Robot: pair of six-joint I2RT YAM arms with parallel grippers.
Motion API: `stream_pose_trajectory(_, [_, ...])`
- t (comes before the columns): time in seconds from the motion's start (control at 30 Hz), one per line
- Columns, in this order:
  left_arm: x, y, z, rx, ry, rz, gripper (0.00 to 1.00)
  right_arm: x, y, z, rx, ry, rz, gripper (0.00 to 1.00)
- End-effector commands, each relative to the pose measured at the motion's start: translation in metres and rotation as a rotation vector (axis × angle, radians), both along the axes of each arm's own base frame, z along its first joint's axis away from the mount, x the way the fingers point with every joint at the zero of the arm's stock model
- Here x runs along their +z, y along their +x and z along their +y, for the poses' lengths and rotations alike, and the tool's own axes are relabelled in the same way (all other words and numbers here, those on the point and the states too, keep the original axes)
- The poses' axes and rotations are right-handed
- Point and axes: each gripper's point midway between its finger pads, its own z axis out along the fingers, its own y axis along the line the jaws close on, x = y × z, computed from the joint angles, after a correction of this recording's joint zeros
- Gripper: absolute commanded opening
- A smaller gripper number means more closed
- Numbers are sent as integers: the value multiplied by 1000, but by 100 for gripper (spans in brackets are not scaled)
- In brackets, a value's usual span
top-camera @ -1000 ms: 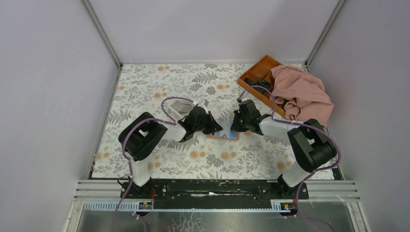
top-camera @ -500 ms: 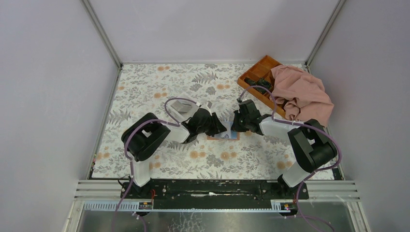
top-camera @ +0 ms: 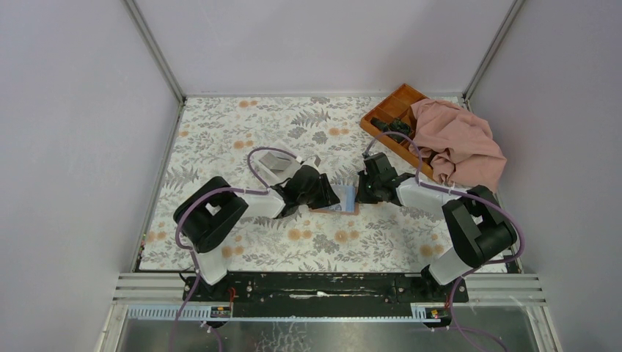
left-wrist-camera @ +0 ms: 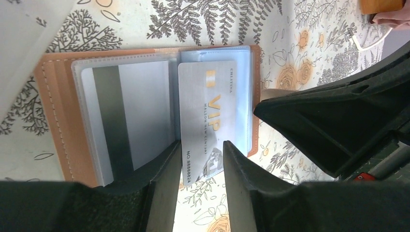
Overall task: Put the credit cards into the card holder
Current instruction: Insert the credit card into the card holder.
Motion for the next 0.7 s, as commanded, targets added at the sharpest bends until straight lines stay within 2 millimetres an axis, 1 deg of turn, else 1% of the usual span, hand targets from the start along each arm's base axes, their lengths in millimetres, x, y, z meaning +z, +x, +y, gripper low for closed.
stream_pose_trajectory(0.0, [-14, -9, 20, 12, 100, 23, 44, 6, 2, -6, -15, -24, -13, 12])
stream_pose_trajectory(0.2, [6, -7, 8, -13, 12, -24, 45, -2, 0, -4, -11, -20, 8, 8])
stream_pose_trajectory(0.43, [33, -3, 1, -25, -51, -82, 47, -10, -2, -4, -8, -21, 24, 4])
stream_pose_trajectory(0.57, [44, 1, 2, -18, -51, -111, 48, -14, -4, -4, -6, -20, 31, 3])
stream_pose_trajectory(0.67, [44, 4, 8, -9, -22, -123, 48, -16, -5, -4, -5, -21, 35, 2])
